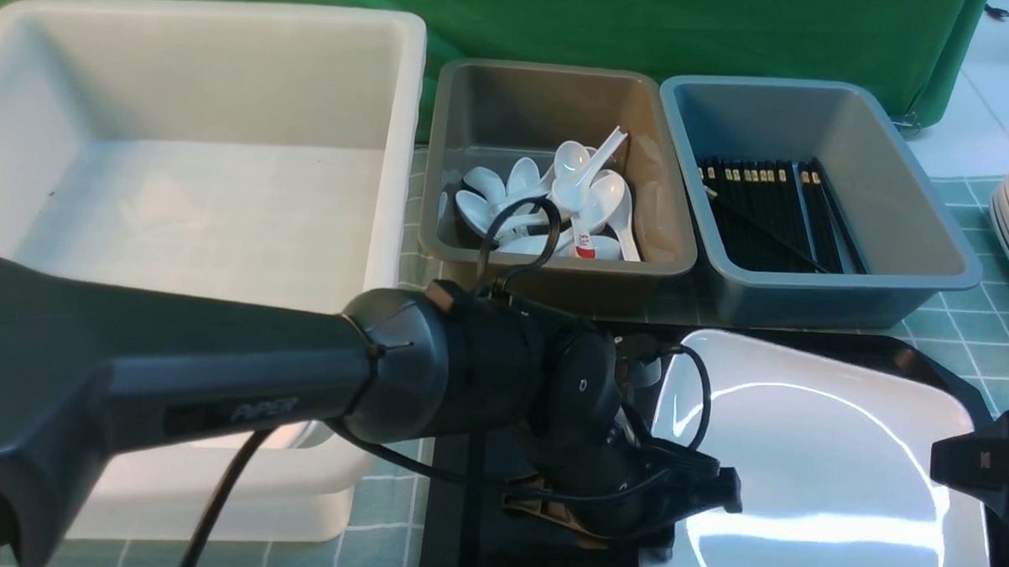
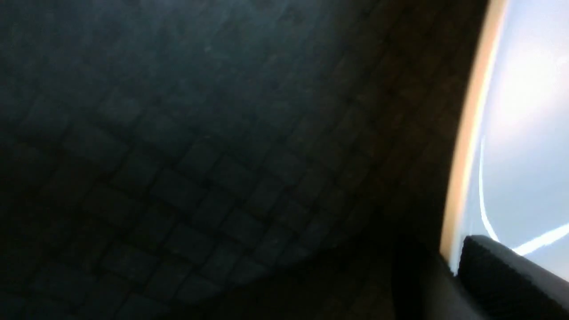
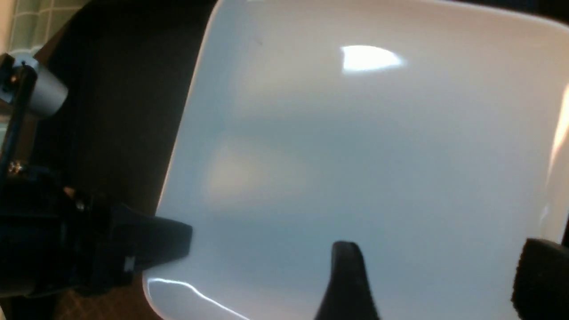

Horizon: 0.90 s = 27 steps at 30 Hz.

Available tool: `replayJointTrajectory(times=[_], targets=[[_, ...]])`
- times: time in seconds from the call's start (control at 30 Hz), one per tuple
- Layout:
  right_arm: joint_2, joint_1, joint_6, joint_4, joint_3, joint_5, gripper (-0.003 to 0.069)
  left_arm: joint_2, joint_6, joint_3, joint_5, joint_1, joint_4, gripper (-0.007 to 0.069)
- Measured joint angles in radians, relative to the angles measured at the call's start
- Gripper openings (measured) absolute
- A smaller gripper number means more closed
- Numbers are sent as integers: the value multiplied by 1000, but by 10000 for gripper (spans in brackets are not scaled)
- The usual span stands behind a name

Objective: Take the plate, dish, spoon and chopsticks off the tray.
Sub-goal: Use the left arm to grab a plate from the dinner plate, then use the left arm to put the plate into the large storage box on the left

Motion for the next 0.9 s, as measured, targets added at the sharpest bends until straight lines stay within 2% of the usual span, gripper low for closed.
replayJointTrajectory(times=[0.27,0.47,0.7,0.9], targets=[[0,0,-1,-5,-5,5,503,-62,23,3,44,20,26,65],[0,0,-3,-8,-103,58,502,-215,83,4,107,82,56,25],[0,0,-3,-8,-234,99,502,-356,125,5,158,151,63,25],[-1,0,-3,-8,-269,96,502,-379,135,5,218,172,65,29]])
